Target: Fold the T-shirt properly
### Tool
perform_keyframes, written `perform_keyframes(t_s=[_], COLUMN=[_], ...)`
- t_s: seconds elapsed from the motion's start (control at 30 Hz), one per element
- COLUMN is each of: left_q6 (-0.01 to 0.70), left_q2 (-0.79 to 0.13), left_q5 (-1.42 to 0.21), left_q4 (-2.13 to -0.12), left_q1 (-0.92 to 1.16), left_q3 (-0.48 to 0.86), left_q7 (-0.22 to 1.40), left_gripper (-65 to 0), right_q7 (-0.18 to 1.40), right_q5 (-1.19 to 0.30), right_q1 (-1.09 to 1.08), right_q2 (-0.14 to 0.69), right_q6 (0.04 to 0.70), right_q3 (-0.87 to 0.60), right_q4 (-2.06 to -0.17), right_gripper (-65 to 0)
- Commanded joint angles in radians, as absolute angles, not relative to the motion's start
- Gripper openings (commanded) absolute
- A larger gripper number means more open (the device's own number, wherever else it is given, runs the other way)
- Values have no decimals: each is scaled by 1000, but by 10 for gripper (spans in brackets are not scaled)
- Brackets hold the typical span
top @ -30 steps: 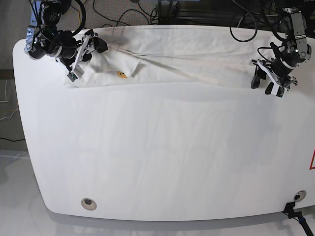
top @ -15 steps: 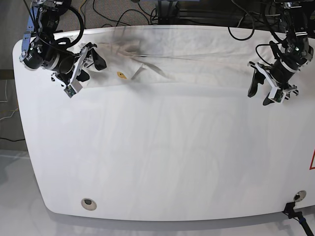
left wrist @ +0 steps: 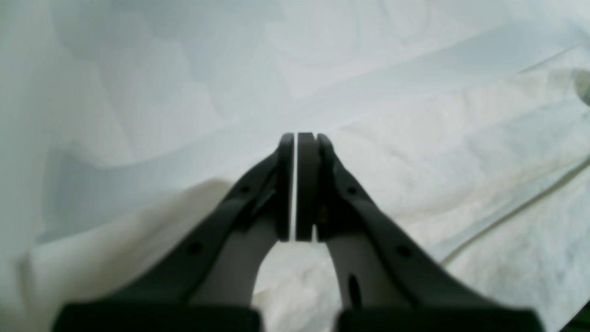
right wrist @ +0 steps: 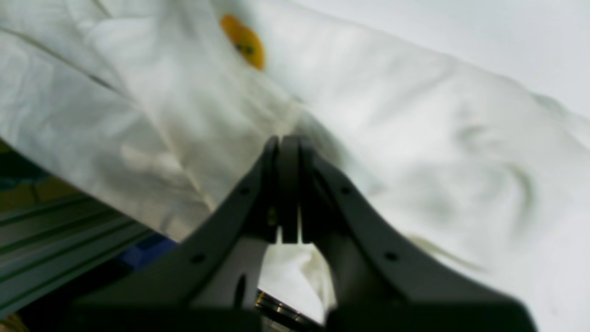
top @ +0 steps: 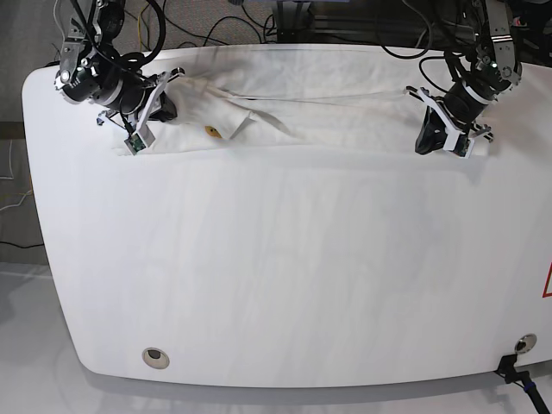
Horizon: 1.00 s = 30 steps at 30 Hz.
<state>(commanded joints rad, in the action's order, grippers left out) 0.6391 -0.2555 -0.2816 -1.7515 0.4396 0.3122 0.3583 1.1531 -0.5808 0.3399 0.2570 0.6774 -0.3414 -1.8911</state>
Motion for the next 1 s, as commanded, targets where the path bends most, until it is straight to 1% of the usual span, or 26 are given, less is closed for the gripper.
perform_keyframes(t_s=[0.07, 0.2, 0.3, 0.4, 0.47, 0.57, 0.7, 0.8, 1.0], left_q6=[639, 641, 641, 641, 641, 641, 641, 641, 641], left_q2=[-254, -254, -255, -255, -255, -257, -259, -259, -259], left_q5=[-252, -206, -206, -205, -205, -205, -202, -145, -128], left_q4=[-1735, -1629, -1554, -1512, -1489, -1423, -1362, -1320, -1279], left_q1=[444, 440, 430, 410, 367, 289, 189, 128, 45], left_q3=[312, 312, 311, 311, 311, 311, 309, 309, 309], left_q7=[358, 357, 354, 354, 354, 357, 358, 358, 358], left_gripper=[-650, -650, -650, -650, -650, -650, -650, -650, -650], right_q7=[1142, 1078, 1064, 1017, 975, 955, 937, 929, 928], right_q5=[-581, -581, -579, -579, -579, -578, -487, -429, -401], right_q1=[340, 343, 335, 335, 326, 289, 225, 174, 51], right_q2=[257, 262, 265, 265, 265, 265, 260, 257, 263], right_q6=[691, 693, 693, 691, 691, 691, 691, 691, 691], right_q3=[-341, -341, -341, -341, -340, -340, -340, -341, -341], right_q4=[-1836, -1730, -1664, -1621, -1578, -1514, -1484, -1484, -1394], right_gripper=[-650, -650, -650, -650, -650, -650, -650, -650, -650])
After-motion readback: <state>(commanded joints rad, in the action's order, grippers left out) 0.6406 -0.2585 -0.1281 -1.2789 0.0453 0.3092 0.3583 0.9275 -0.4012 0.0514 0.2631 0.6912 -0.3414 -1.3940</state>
